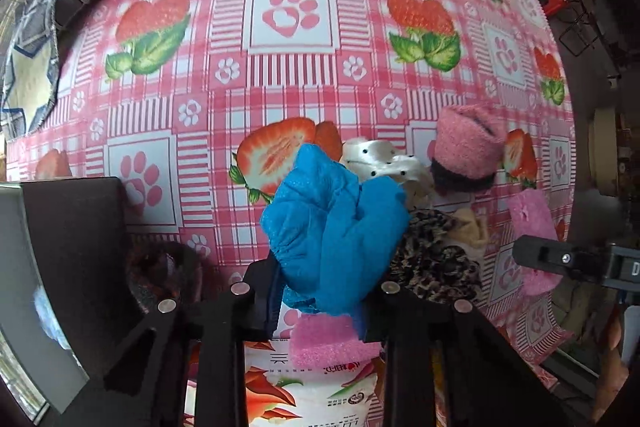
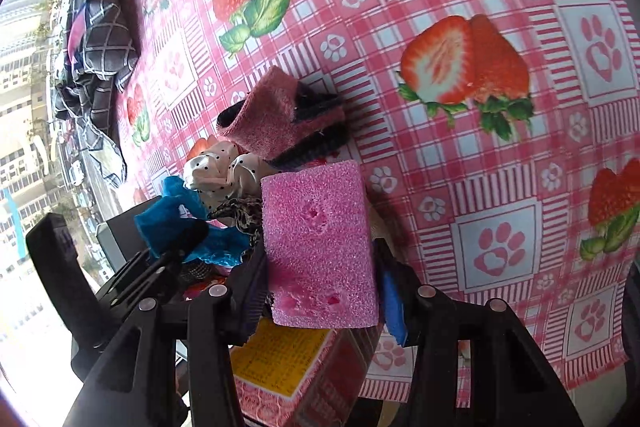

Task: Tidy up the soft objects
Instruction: 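Carry the pink sponge and blue cloth over the white box with both tools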

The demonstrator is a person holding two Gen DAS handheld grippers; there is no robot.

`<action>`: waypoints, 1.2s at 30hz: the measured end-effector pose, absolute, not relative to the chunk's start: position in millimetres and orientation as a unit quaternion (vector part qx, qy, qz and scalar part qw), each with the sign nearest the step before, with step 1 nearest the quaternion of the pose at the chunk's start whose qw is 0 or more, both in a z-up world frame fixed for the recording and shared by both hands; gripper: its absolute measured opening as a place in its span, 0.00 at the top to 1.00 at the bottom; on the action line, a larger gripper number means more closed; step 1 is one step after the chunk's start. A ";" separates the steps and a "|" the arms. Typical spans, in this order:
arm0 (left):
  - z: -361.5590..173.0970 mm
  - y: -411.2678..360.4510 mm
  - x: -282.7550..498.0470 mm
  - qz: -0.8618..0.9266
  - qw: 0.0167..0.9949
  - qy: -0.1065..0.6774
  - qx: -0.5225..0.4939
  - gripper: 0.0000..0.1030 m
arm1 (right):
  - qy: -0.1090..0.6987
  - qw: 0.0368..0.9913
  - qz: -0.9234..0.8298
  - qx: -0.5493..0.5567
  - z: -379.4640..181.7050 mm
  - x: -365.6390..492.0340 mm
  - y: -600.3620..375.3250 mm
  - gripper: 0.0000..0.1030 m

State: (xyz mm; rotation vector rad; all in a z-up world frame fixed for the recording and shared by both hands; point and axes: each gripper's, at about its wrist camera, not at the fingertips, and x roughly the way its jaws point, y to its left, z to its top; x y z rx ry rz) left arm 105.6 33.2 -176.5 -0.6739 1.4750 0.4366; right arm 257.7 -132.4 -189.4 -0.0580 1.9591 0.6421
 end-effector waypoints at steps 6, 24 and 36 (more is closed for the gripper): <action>-150.1 32.9 107.0 0.194 0.688 0.640 -0.284 0.71 | 0.805 0.532 0.262 -0.025 -176.5 261.1 -148.2 0.51; -72.5 1.1 125.2 0.160 0.757 0.586 -0.240 0.71 | 0.761 0.599 0.248 -0.031 -131.0 263.1 -205.3 0.51; -35.1 -65.0 140.2 0.072 0.789 0.570 -0.219 0.71 | 0.712 0.664 0.219 -0.066 -102.4 248.2 -243.2 0.51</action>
